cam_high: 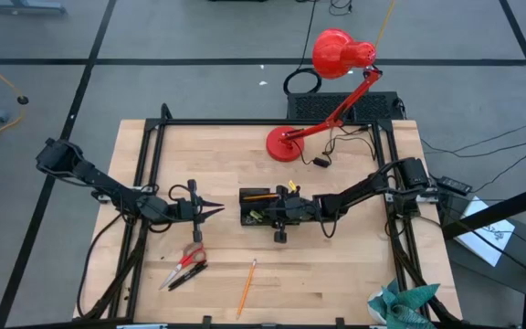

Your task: Pick and place office supplies into organizer

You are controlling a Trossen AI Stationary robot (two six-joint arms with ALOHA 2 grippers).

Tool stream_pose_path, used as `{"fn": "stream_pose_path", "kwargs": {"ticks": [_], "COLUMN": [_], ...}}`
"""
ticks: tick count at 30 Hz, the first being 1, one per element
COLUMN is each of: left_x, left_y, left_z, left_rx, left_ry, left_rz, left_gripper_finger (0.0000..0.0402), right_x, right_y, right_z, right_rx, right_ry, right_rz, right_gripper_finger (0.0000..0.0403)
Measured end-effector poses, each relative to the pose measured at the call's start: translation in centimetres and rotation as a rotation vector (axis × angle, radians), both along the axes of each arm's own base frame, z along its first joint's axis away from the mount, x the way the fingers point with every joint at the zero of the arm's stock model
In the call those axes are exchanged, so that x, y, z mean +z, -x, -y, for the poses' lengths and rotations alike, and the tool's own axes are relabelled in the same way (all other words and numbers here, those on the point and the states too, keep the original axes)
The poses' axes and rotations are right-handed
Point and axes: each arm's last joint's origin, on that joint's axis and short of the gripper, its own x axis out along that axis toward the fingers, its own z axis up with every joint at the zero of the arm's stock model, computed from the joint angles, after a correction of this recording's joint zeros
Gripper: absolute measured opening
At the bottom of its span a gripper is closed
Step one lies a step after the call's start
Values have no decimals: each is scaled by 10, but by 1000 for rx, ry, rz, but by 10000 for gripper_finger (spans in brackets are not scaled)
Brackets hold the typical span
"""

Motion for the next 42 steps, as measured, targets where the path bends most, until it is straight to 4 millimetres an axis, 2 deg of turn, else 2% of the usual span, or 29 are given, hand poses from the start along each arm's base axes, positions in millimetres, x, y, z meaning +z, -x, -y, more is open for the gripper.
{"fn": "stream_pose_path", "kwargs": {"ticks": [4, 11, 17, 20, 22, 26, 35, 38, 42], "left_x": [0, 0, 0, 0, 0, 0, 1, 1, 1], "left_y": [0, 0, 0, 0, 0, 0, 0, 0, 0], "left_z": [0, 0, 0, 0, 0, 0, 0, 0, 0], "left_rx": [0, 0, 0, 0, 1, 1, 1, 1, 1], "left_ry": [0, -1, -2, 5, 5, 8, 13, 13, 10], "left_rz": [0, 0, 0, 2, 2, 2, 7, 6, 6], "left_gripper_finger": [47, 47, 47, 47, 47, 47, 47, 47, 47], "right_x": [8, 54, 96, 108, 111, 104, 58, 49, 39], "right_y": [2, 11, 32, 49, 61, 87, 149, 163, 170], "right_z": [-4, -19, -42, -45, -40, -26, 4, 8, 15], "right_rx": [26, 108, 224, 217, 200, 159, 86, 88, 47], "right_ry": [16, 35, 104, 130, 125, 75, -82, -108, -85], "right_rz": [11, 135, 233, 271, 290, 317, 443, 469, 408], "right_gripper_finger": [102, 72, 6, 10, 9, 2, 1, 1, 1]}}
